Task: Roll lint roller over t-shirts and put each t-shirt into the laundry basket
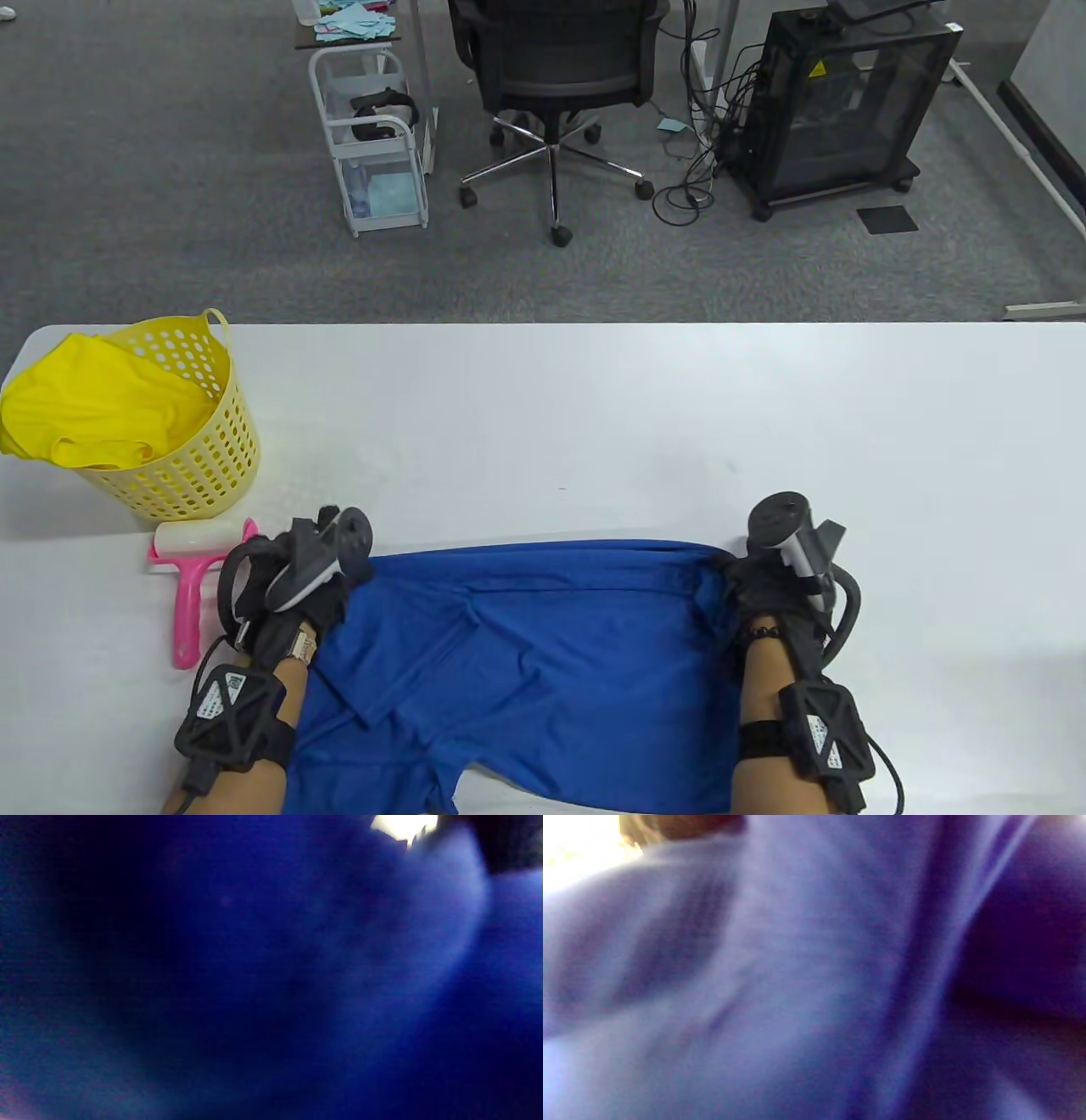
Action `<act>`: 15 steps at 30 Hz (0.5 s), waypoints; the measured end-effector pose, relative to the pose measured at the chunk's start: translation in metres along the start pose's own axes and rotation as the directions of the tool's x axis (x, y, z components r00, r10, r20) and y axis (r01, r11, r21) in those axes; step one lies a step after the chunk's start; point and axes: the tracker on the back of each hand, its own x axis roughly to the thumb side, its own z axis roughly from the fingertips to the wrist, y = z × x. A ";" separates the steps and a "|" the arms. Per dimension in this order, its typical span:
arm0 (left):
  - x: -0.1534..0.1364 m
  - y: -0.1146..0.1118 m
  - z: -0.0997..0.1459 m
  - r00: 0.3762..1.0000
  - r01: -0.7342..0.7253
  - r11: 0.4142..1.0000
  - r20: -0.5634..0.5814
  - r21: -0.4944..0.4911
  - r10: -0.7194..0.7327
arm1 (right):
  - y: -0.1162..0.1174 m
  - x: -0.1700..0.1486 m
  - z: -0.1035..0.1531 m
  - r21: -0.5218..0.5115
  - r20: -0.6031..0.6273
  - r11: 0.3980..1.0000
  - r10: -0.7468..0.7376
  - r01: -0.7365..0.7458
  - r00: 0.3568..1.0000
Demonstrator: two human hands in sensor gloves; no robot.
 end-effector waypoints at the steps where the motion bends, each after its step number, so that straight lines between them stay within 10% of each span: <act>1: -0.001 0.007 0.004 0.997 0.076 0.994 -0.006 0.083 -0.076 | -0.009 0.005 0.006 -0.175 0.051 0.977 0.129 -0.119 0.990; 3: -0.001 0.020 0.011 0.993 0.028 0.986 0.109 0.166 -0.046 | -0.024 0.013 0.016 -0.301 0.168 0.933 0.258 -0.200 0.952; 6: 0.012 0.026 0.016 0.822 -0.312 0.950 0.495 -0.022 0.281 | -0.025 0.022 0.023 -0.045 0.321 0.998 0.056 -0.043 0.945; 9: 0.040 0.015 0.023 0.849 -0.208 0.899 0.386 -0.384 0.361 | -0.003 0.028 0.023 0.406 0.291 0.906 -0.005 -0.119 0.957; 11: 0.055 -0.002 0.027 0.890 0.081 0.851 0.422 -0.519 0.172 | 0.018 0.028 0.021 0.394 0.304 0.892 0.102 -0.222 0.947; 15: 0.061 -0.022 0.026 0.866 0.074 0.809 0.439 -0.583 0.238 | 0.029 0.020 0.010 0.361 0.278 0.894 0.168 -0.265 0.946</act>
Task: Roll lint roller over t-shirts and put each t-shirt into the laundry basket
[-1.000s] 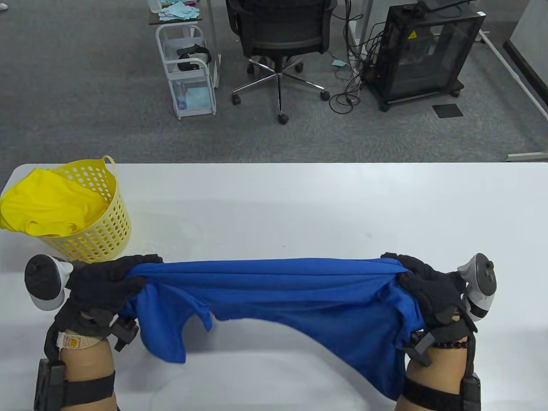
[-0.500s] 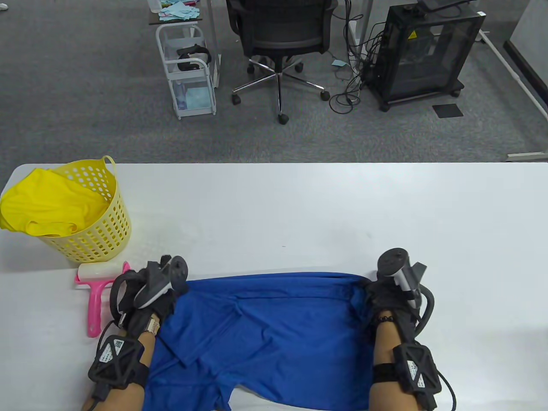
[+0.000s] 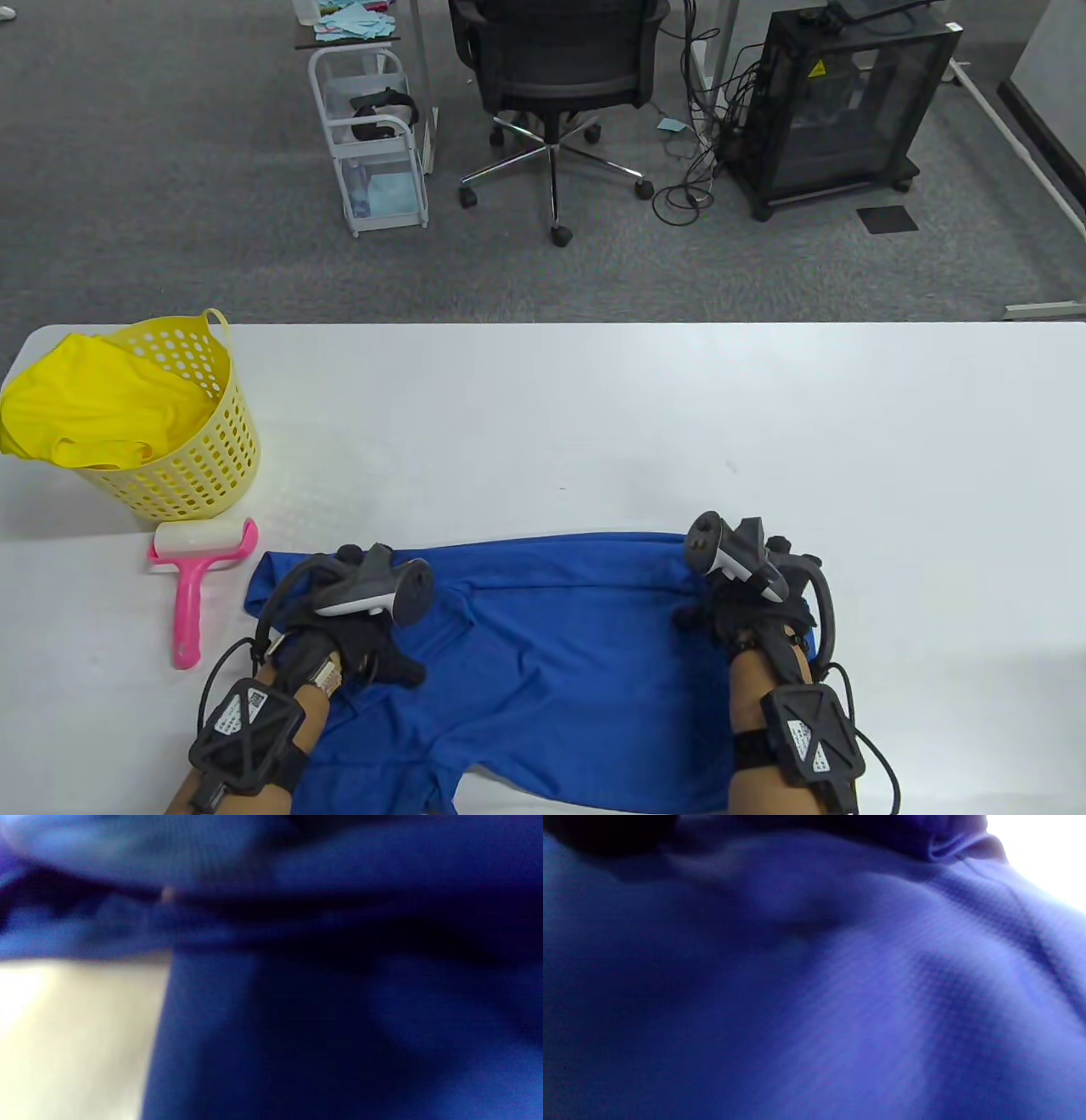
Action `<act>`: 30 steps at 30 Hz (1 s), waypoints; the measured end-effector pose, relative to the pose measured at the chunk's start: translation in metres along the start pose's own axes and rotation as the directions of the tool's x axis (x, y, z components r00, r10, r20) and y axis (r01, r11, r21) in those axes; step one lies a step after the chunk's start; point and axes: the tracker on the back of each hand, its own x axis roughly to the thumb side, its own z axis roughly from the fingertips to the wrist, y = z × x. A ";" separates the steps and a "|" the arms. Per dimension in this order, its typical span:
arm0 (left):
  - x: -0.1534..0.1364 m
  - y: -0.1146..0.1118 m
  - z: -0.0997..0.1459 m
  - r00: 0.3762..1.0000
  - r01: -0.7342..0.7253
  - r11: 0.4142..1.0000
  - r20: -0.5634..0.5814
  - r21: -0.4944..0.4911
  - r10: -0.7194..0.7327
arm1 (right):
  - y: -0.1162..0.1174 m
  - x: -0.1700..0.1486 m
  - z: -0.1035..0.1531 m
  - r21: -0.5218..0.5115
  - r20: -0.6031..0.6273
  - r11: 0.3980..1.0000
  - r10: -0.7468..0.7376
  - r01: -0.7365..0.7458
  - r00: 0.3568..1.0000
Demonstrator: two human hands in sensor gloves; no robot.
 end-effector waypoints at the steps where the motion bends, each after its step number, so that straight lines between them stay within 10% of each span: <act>1: 0.000 0.002 0.000 1.000 -0.024 0.998 0.015 0.049 0.023 | -0.001 -0.002 -0.001 -0.065 0.001 0.996 -0.057 0.057 0.998; 5: -0.002 0.015 0.006 0.999 0.001 0.961 -0.033 0.276 0.009 | -0.010 -0.005 0.002 -0.323 0.006 0.944 -0.072 0.070 0.997; 9: -0.014 0.028 0.018 1.000 -0.022 0.916 0.005 0.400 0.022 | -0.022 -0.012 0.010 -0.337 0.028 0.938 -0.081 0.086 0.996; 13: -0.041 0.044 0.044 0.957 -0.288 0.841 0.153 0.457 0.245 | -0.041 -0.036 0.022 -0.315 0.176 0.852 -0.381 0.418 0.908; 18: -0.072 0.052 0.066 0.798 -0.594 0.703 0.396 0.392 0.453 | -0.043 -0.063 0.026 -0.012 0.347 0.606 -0.743 0.795 0.572; 20: -0.079 0.049 0.066 0.618 -0.735 0.665 0.534 0.133 0.577 | -0.027 -0.072 0.023 0.362 0.250 0.467 -0.882 0.807 0.398; 22: -0.078 0.043 0.063 0.496 -0.788 0.616 0.567 -0.025 0.657 | -0.021 -0.076 0.020 0.379 0.209 0.431 -0.902 0.819 0.378; 24: -0.078 0.044 0.058 0.547 -0.762 0.648 0.528 -0.007 0.650 | -0.021 -0.078 0.017 0.336 0.182 0.504 -0.863 0.795 0.470; 27: -0.082 0.057 0.048 0.739 -0.670 0.693 0.326 0.267 0.589 | -0.034 -0.075 0.010 0.172 0.165 0.561 -0.827 0.810 0.537; 29: -0.086 0.062 0.047 0.769 -0.536 0.513 0.136 0.670 0.625 | -0.046 -0.068 0.012 -0.232 0.128 0.608 -0.755 0.759 0.643; 30: -0.082 0.057 0.046 0.723 -0.371 0.304 0.068 0.877 0.687 | -0.046 -0.057 0.019 -0.569 0.089 0.553 -0.694 0.609 0.714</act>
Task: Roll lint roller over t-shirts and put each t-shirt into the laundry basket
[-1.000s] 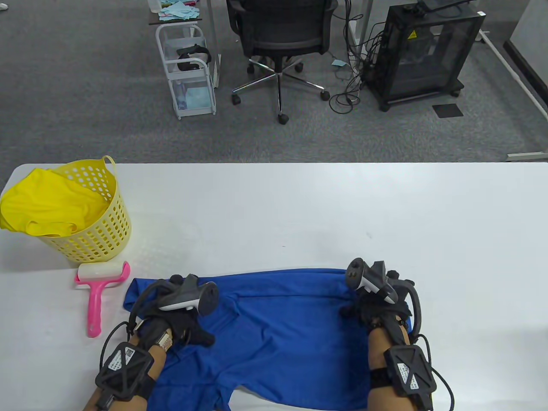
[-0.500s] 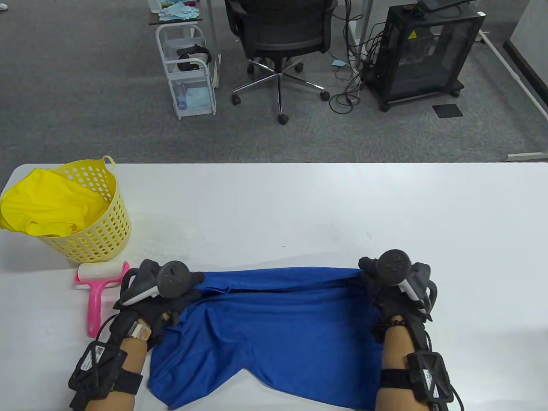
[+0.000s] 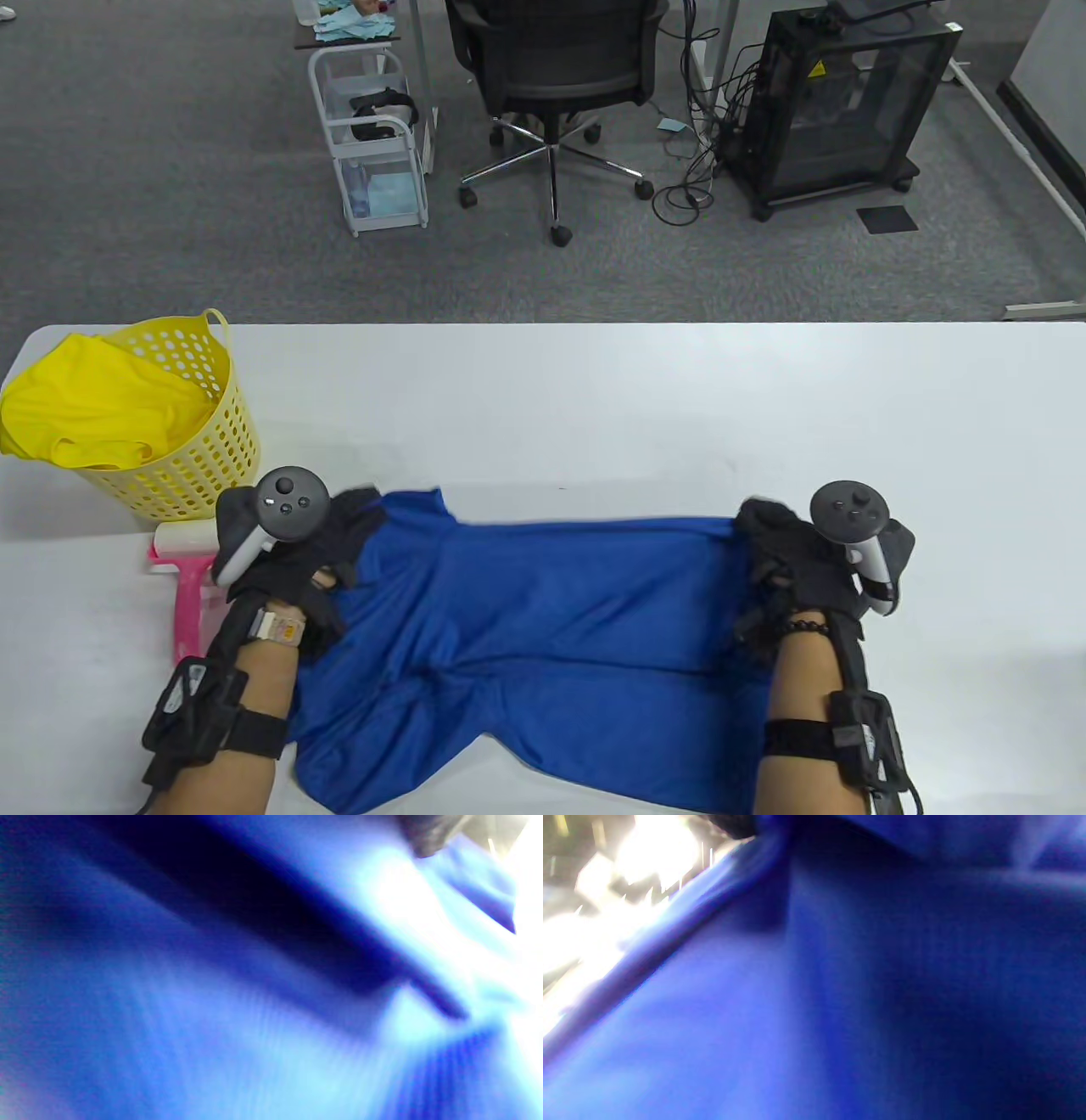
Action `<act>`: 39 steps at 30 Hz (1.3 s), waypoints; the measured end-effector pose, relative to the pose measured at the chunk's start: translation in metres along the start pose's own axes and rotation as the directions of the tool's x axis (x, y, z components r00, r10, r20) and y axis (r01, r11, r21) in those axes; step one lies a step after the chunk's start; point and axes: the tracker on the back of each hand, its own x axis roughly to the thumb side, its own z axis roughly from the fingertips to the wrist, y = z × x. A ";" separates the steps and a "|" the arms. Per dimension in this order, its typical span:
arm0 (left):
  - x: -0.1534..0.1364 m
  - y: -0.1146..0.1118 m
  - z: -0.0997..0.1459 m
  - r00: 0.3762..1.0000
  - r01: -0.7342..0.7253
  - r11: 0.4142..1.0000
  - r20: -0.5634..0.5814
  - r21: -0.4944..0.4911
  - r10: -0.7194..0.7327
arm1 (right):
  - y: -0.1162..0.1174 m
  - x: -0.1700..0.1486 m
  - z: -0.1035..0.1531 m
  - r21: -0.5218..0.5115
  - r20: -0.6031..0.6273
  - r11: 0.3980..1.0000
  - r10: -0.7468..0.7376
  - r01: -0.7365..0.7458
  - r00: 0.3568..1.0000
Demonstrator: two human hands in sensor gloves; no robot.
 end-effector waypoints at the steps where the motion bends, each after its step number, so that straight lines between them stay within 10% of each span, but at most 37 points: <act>1: 0.003 -0.003 -0.003 0.991 0.119 0.993 0.057 0.009 -0.119 | 0.003 0.009 0.005 -0.203 0.091 0.967 0.177 -0.156 0.980; 5: 0.009 -0.010 0.008 0.848 0.495 0.869 0.223 -0.009 -0.481 | 0.014 0.034 0.020 -0.176 0.259 0.866 0.499 -0.467 0.827; 8: 0.013 -0.021 0.010 0.883 0.382 0.912 0.350 -0.151 -0.312 | 0.036 0.049 0.033 0.021 0.373 0.898 0.400 -0.439 0.837; 12: 0.026 -0.045 0.019 0.885 0.359 0.874 0.417 -0.328 -0.207 | 0.072 0.053 0.047 0.388 0.317 0.771 0.402 -0.505 0.859; 14: 0.027 -0.062 0.023 0.844 0.512 0.716 0.433 -0.474 -0.316 | 0.083 0.050 0.050 0.531 0.307 0.625 0.488 -0.572 0.817; 16: 0.015 -0.078 0.024 0.732 0.676 0.407 0.494 -0.615 -0.469 | 0.083 0.044 0.047 0.471 0.357 0.555 0.591 -0.686 0.724; 17: 0.009 -0.078 0.022 0.716 0.688 0.380 0.492 -0.618 -0.495 | 0.082 0.039 0.044 0.465 0.364 0.541 0.604 -0.701 0.708; 20: -0.017 -0.071 0.009 0.816 0.570 0.522 0.365 -0.635 -0.447 | 0.078 0.012 0.026 0.578 0.311 0.560 0.521 -0.593 0.795; 22: -0.028 -0.062 0.003 0.770 0.614 0.563 0.260 -0.554 -0.583 | 0.073 -0.001 0.017 0.592 0.221 0.614 0.498 -0.521 0.839; 27: 0.005 -0.038 0.016 0.636 0.766 0.635 0.253 -0.100 -0.728 | 0.044 0.025 0.021 0.033 0.298 0.755 0.617 -0.655 0.728; 31: 0.044 -0.025 0.042 0.766 0.598 0.767 0.449 -0.234 -0.461 | 0.035 0.057 0.052 0.351 0.285 0.753 0.480 -0.557 0.829; 34: 0.057 -0.030 0.078 0.810 0.580 0.556 0.494 -0.595 -0.317 | 0.039 0.059 0.089 0.474 0.445 0.574 0.499 -0.668 0.744; 39: 0.047 -0.048 0.136 0.641 0.768 0.264 0.699 -0.584 -0.318 | 0.041 0.031 0.145 0.447 0.621 0.385 0.517 -0.807 0.590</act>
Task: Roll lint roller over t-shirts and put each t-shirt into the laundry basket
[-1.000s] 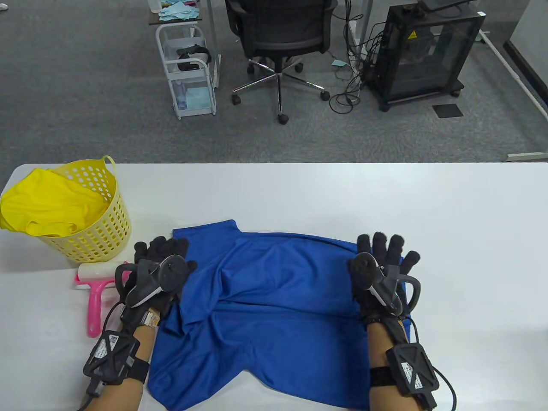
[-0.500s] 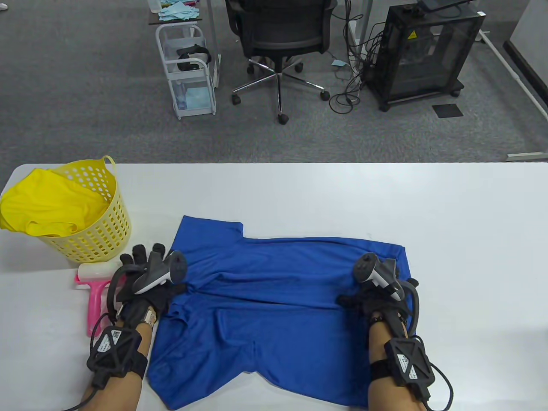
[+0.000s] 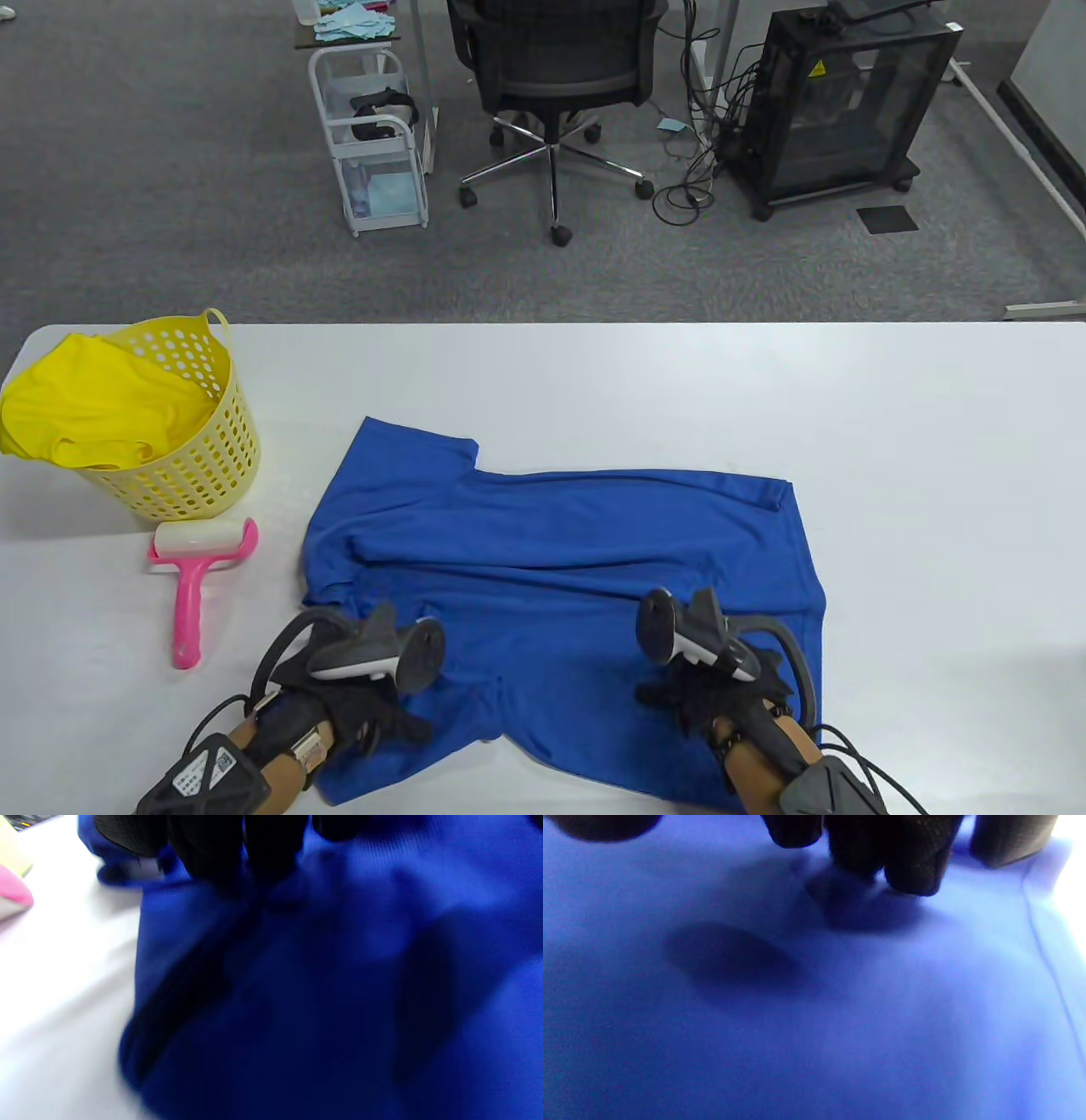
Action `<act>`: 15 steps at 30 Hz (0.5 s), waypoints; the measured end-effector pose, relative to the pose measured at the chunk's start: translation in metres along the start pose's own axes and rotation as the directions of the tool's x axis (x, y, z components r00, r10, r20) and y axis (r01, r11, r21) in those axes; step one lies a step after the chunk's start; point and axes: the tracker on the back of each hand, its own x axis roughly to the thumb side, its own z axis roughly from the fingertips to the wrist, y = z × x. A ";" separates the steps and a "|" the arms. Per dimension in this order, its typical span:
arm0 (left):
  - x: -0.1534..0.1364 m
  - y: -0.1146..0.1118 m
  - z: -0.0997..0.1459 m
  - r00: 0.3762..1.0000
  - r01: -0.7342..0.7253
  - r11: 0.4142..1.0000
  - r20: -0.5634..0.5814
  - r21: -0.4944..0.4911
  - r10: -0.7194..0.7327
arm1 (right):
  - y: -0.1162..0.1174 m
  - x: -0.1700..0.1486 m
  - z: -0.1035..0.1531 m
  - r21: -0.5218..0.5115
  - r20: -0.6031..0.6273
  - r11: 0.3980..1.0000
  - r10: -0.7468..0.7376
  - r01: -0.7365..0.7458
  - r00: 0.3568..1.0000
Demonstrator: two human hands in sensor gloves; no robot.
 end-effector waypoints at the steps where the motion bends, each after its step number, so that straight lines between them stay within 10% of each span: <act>1: 0.001 -0.007 -0.003 1.000 0.010 1.000 -0.002 -0.016 -0.010 | 0.007 0.000 0.000 0.024 0.008 1.000 -0.001 0.001 1.000; 6: -0.026 -0.010 -0.032 0.996 -0.031 0.998 -0.081 0.047 0.035 | 0.022 -0.007 -0.033 0.100 -0.004 0.993 -0.069 0.069 0.998; 15: -0.090 0.025 -0.099 0.964 -0.181 0.975 -0.174 0.128 0.202 | -0.025 -0.030 -0.127 -0.057 -0.158 0.972 -0.233 0.227 0.959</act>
